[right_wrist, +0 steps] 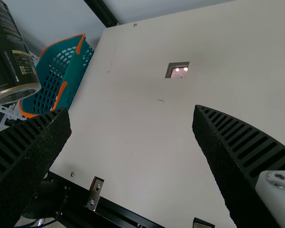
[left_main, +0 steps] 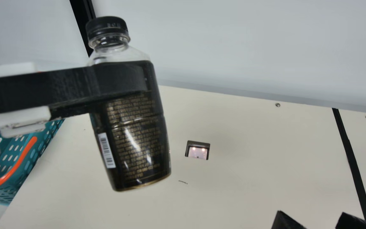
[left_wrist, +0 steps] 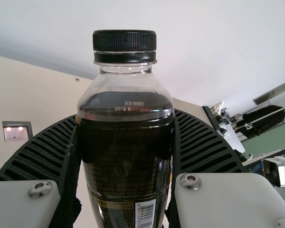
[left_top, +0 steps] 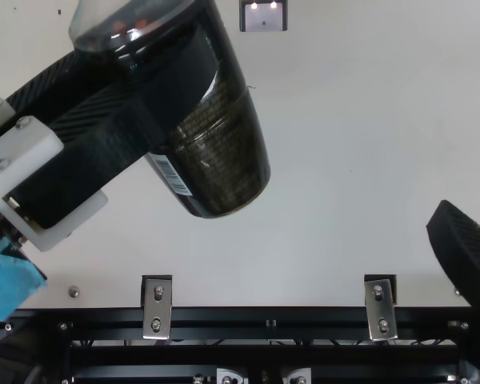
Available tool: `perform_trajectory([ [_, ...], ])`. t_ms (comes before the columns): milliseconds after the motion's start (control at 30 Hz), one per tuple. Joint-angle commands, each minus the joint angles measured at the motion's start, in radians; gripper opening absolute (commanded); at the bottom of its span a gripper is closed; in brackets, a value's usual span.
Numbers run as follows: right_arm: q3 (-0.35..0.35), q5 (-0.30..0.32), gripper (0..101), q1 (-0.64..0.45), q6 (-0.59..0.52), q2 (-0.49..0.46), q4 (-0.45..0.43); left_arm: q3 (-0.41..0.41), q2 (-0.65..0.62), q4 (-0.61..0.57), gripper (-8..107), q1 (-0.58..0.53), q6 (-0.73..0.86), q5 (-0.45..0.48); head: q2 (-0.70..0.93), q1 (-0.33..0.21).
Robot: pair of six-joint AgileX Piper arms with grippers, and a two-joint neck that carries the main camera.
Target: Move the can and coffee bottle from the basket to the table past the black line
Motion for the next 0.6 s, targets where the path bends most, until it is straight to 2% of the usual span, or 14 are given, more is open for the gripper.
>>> perform_trajectory([
  [0,0.000,0.000,101,0.000,0.000,0.000,0.000,0.000,0.000,0.000,10,0.000,0.000,0.000,-0.005,-0.001],
  [567,0.000,0.000,101,0.000,0.000,0.000,0.000,0.000,0.001,0.000,10,0.000,-0.002,-0.001,-0.005,-0.001],
])
